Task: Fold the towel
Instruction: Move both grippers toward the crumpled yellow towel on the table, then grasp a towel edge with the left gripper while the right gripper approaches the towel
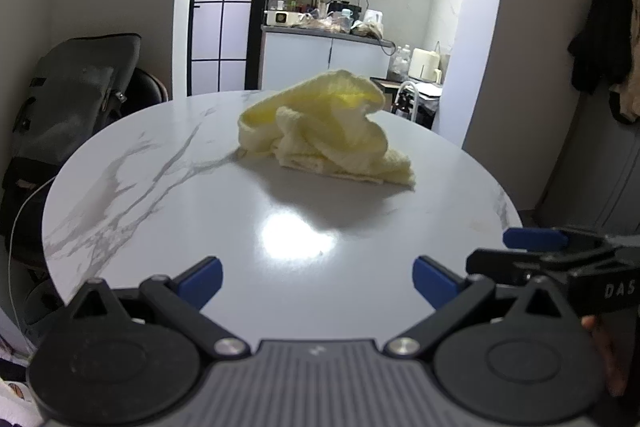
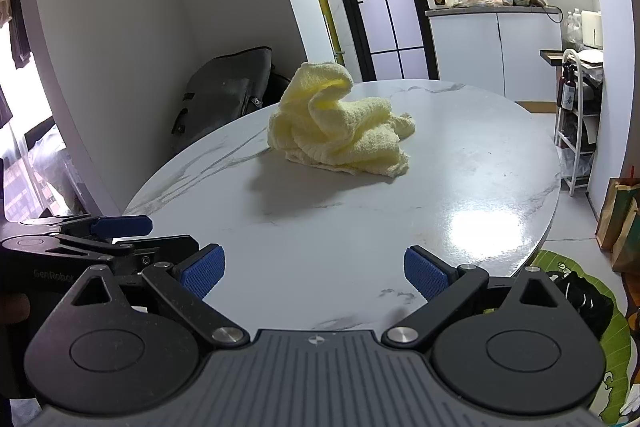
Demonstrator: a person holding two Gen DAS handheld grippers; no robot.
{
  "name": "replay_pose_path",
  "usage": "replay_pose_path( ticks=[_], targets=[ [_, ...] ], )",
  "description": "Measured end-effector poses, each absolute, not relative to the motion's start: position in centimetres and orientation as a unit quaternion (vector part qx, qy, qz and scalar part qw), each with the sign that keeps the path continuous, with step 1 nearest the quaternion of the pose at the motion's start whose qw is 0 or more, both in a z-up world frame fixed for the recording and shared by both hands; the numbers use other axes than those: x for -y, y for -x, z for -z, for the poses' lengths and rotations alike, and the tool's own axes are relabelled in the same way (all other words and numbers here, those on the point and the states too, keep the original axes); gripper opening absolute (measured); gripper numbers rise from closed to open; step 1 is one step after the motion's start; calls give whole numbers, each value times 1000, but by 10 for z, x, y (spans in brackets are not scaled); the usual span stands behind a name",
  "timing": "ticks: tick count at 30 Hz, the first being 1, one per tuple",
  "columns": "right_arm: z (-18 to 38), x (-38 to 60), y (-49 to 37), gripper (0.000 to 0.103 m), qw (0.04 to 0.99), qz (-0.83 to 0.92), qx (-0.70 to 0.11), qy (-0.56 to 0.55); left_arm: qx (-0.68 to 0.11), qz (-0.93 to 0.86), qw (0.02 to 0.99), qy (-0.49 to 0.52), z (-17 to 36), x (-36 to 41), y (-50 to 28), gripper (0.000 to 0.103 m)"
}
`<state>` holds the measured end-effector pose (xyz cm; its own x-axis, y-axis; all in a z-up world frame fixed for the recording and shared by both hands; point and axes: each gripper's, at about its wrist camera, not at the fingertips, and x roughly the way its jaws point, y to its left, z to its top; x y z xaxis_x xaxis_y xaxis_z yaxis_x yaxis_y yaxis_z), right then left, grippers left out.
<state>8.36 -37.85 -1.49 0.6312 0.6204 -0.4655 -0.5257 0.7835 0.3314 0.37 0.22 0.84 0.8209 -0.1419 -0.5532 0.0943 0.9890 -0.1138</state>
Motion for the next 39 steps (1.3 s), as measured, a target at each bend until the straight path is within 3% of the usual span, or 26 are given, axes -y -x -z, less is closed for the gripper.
replay_pose_path(
  ticks=[29, 39],
  targets=[
    [1, 392, -103, 98, 911, -298, -271, -90, -270, 85, 958, 42, -17, 4, -24, 97],
    [-9, 382, -125, 87, 914, -297, -267, -68, -259, 82, 961, 45, -31, -2, -25, 88]
  ],
)
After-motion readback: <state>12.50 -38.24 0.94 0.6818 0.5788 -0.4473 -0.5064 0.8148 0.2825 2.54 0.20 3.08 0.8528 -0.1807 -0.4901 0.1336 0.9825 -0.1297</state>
